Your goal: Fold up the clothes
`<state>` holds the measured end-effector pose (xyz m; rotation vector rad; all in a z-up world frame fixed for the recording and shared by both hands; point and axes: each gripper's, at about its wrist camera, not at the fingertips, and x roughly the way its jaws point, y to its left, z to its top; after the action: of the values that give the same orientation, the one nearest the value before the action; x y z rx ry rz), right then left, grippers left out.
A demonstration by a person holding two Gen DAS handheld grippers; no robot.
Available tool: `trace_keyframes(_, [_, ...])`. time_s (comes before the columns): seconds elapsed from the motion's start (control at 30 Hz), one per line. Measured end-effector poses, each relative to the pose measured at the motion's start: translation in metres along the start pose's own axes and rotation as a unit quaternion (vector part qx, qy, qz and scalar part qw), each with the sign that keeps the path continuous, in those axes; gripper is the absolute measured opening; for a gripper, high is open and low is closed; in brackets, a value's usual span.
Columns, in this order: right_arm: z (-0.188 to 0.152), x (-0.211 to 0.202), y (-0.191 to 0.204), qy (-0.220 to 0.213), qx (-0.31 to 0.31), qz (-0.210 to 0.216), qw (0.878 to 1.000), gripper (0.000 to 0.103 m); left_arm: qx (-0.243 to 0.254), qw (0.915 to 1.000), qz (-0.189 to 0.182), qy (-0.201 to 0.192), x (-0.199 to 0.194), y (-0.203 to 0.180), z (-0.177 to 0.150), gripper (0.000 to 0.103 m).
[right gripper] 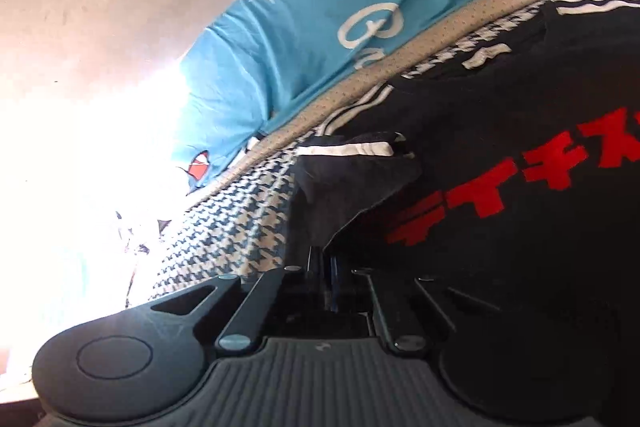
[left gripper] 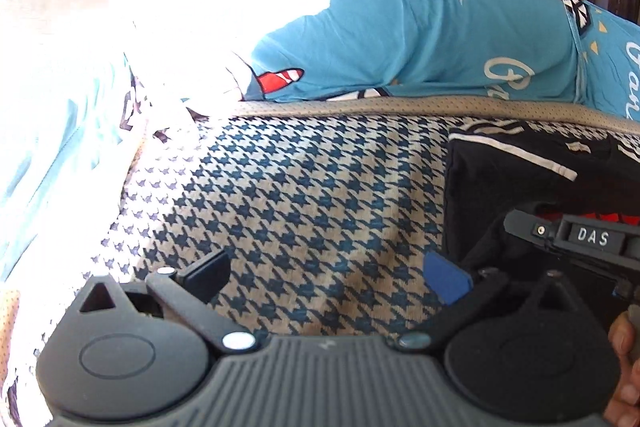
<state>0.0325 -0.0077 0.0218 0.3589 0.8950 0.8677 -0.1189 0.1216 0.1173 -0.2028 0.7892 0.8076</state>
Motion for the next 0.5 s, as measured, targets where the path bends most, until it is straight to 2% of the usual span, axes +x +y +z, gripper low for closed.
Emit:
trace_keyframes(0.1, [-0.004, 0.004, 0.020, -0.005, -0.036, 0.051, 0.998, 0.006, -0.021, 0.9987, 0.031, -0.035, -0.009, 0.015, 0.007, 0.103])
trace_keyframes(0.17, [-0.011, 0.007, 0.038, -0.001, -0.081, 0.083, 0.993, 0.006, -0.035, 0.9974, 0.041, -0.049, -0.014, 0.022, 0.010, 0.103])
trace_keyframes(0.3, [-0.032, 0.017, 0.073, 0.013, -0.207, 0.077, 0.975, 0.008, -0.057, 0.9974, 0.027, -0.034, -0.010, 0.033, 0.013, 0.103])
trace_keyframes(0.37, [-0.036, 0.024, 0.078, 0.053, -0.222, 0.068, 0.971, 0.019, -0.052, 0.9980, 0.023, -0.027, -0.008, 0.032, 0.011, 0.103])
trace_keyframes(0.4, [-0.036, 0.027, 0.077, 0.075, -0.216, 0.066, 0.971, 0.031, -0.048, 0.9983, 0.021, -0.024, -0.008, 0.031, 0.010, 0.103])
trace_keyframes(0.43, [-0.035, 0.028, 0.076, 0.093, -0.209, 0.066, 0.971, 0.038, -0.046, 0.9985, 0.019, -0.022, -0.008, 0.030, 0.008, 0.103])
trace_keyframes(0.5, [-0.031, 0.022, 0.074, 0.101, -0.215, 0.065, 0.969, 0.038, -0.048, 0.9985, 0.017, -0.020, -0.008, 0.031, 0.008, 0.103])
